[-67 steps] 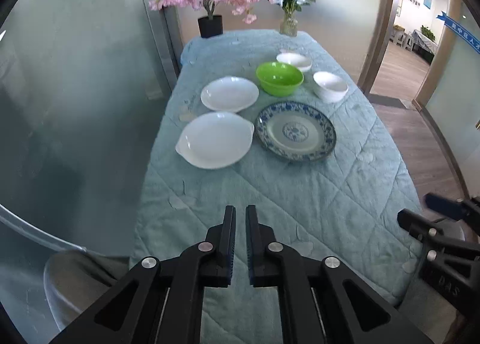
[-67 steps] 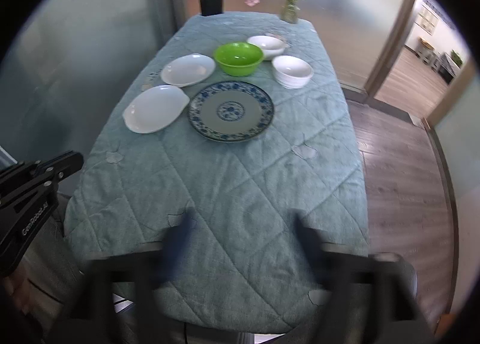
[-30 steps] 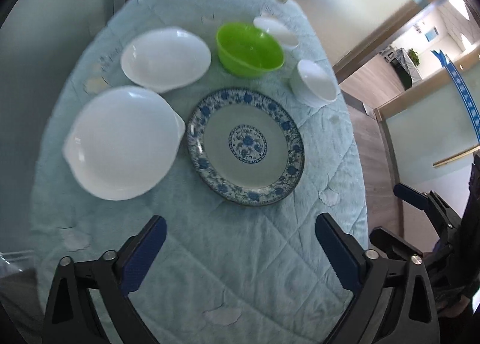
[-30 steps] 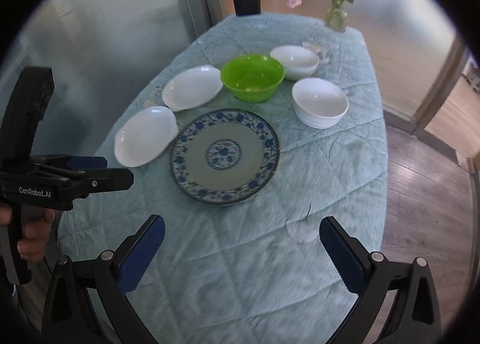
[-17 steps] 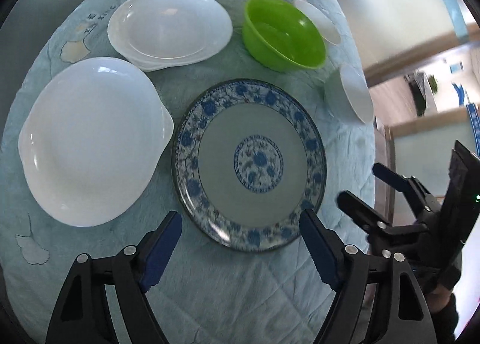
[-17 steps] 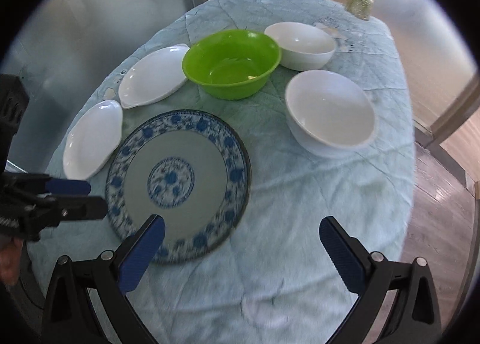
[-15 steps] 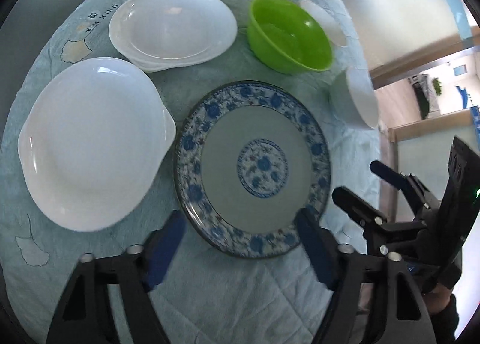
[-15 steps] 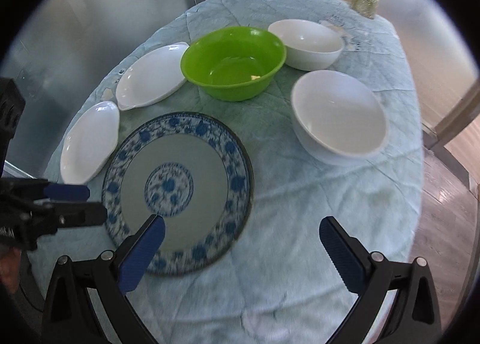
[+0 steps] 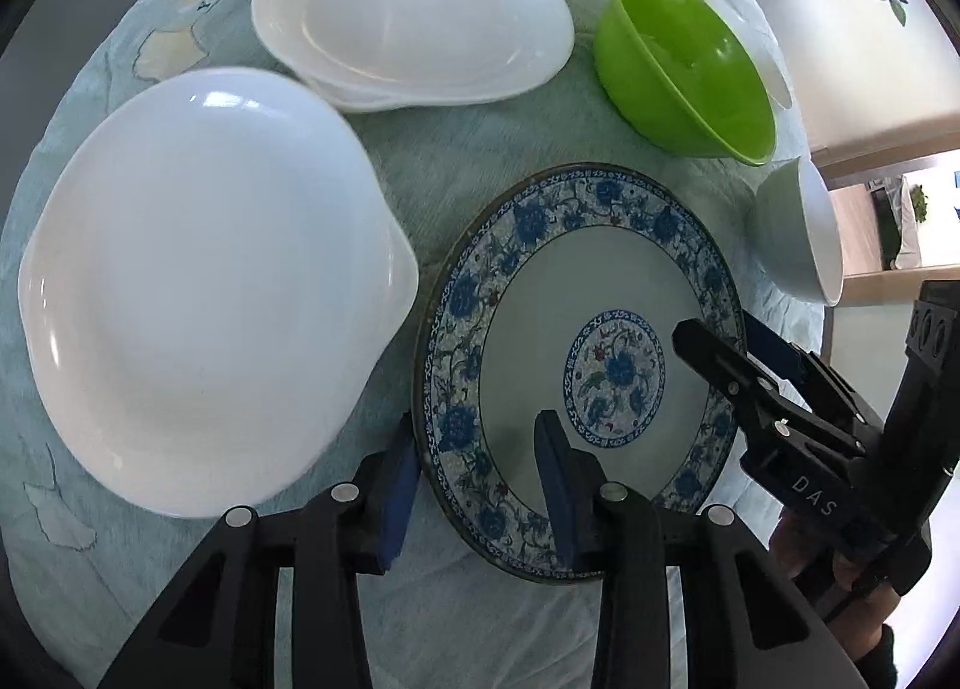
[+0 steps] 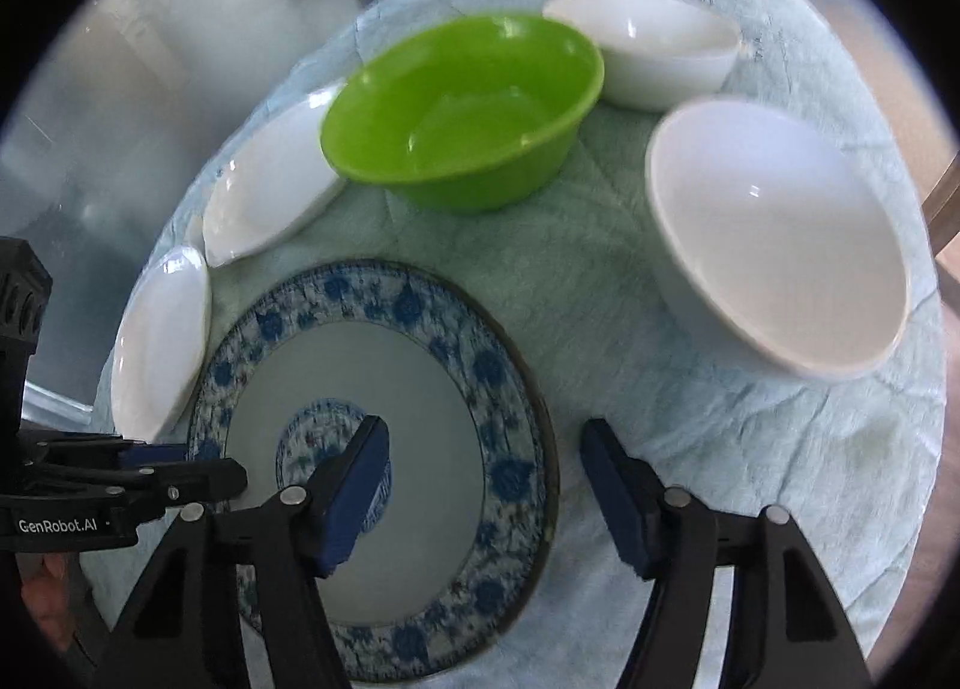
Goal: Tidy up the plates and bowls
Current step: 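Close the left gripper on the plate rim and tilt the plate up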
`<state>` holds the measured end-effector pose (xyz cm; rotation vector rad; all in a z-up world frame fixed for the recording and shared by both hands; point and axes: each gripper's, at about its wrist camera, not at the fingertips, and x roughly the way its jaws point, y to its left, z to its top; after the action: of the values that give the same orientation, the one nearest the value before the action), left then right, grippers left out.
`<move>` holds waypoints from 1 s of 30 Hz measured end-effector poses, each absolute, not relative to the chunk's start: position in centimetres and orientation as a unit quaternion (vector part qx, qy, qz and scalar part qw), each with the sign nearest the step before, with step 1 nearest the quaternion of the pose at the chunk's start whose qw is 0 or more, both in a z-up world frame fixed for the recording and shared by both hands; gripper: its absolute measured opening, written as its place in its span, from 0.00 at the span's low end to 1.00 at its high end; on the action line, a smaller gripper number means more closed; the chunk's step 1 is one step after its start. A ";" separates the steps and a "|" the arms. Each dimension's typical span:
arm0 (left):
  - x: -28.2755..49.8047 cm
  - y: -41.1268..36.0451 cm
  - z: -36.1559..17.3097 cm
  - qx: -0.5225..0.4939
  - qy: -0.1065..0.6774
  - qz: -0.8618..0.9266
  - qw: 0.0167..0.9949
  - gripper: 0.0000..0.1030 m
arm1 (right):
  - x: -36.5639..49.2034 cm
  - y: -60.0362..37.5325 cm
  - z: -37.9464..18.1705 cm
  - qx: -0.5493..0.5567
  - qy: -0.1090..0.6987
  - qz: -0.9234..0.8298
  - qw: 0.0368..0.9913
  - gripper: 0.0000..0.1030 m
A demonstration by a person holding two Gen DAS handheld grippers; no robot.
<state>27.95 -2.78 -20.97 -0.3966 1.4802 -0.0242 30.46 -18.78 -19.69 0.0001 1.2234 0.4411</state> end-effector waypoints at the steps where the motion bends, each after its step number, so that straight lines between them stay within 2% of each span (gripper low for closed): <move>1: 28.2 -3.1 -21.0 -0.172 0.668 -0.011 0.724 0.28 | 30.5 -18.8 -19.7 0.005 0.569 0.204 0.797 0.65; 9: 29.0 -6.8 -20.2 -0.096 0.656 -0.023 0.748 0.25 | 30.0 -19.4 -19.4 0.056 0.582 0.169 0.794 0.63; 17: 29.2 -8.6 -15.3 -0.059 0.617 -0.051 0.783 0.24 | 26.8 -20.3 -15.5 0.079 0.559 0.116 0.817 0.58; 24: 24.0 -4.5 -6.9 -0.052 0.584 -0.083 0.806 0.24 | 21.8 -19.9 -9.6 0.090 0.537 0.081 0.835 0.57; 30: 18.8 -0.9 -3.3 -0.063 0.578 -0.095 0.808 0.24 | 17.3 -16.0 -5.9 0.082 0.530 0.051 0.842 0.57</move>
<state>18.75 -0.86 -3.32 -0.1344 1.2352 -0.2031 17.27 -16.04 -5.88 0.1733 1.1204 0.1084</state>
